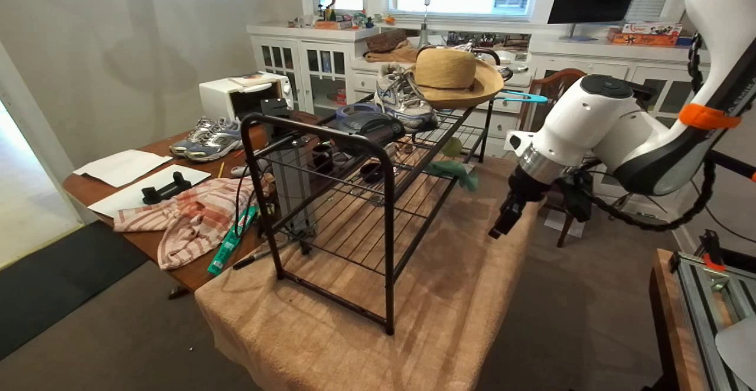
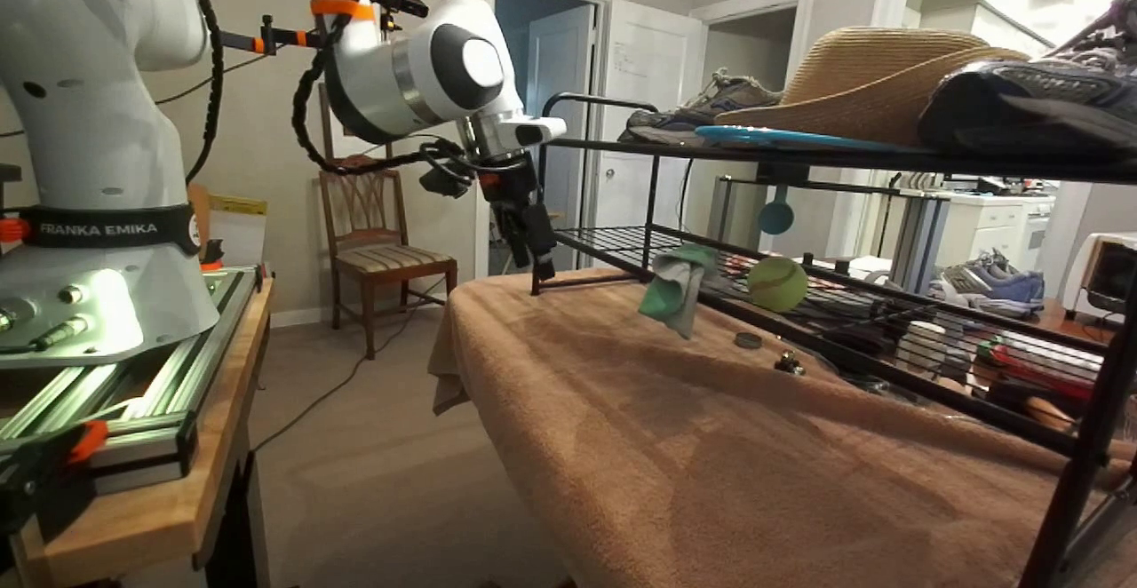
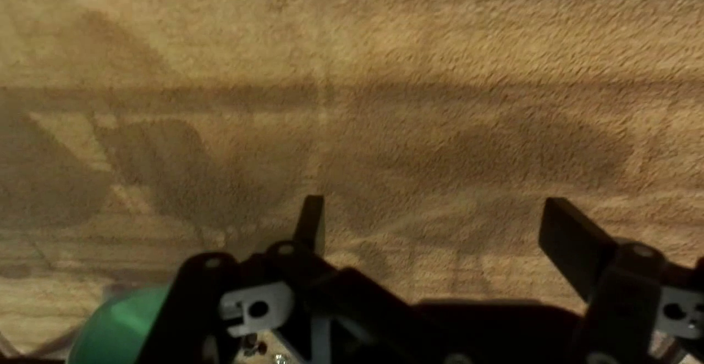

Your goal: Use the green towel to wipe the sneaker then place it on the bottom shelf of the rack.

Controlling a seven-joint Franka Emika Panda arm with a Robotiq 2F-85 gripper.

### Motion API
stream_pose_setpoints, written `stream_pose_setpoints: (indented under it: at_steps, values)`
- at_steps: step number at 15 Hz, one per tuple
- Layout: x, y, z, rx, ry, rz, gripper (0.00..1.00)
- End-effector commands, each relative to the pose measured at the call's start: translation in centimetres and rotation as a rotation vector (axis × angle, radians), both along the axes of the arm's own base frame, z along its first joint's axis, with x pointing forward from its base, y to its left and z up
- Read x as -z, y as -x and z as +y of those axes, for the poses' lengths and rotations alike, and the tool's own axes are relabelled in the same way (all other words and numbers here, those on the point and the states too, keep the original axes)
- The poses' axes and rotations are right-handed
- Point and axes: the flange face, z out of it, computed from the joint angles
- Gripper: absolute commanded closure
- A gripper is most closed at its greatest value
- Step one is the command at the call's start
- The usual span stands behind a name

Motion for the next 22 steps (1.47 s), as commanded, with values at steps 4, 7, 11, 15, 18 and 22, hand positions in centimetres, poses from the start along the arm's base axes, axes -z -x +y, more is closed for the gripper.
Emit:
stream_pose_setpoints:
  at_steps: [4,7,11,15,18,22]
  values:
    - [1.2,0.3,1.8,0.157,-0.085,0.074,0.0]
    - [2.1,-0.3,3.0,0.177,-0.132,0.133,0.0]
    - [1.7,-1.3,3.6,0.156,-0.181,0.281,0.0]
    - [-2.5,-3.4,2.5,0.126,-0.235,0.391,0.0]
    - [-7.1,-4.6,0.8,0.115,-0.247,0.436,0.0]
    - [-16.8,-4.5,-2.2,0.128,-0.187,0.464,0.0]
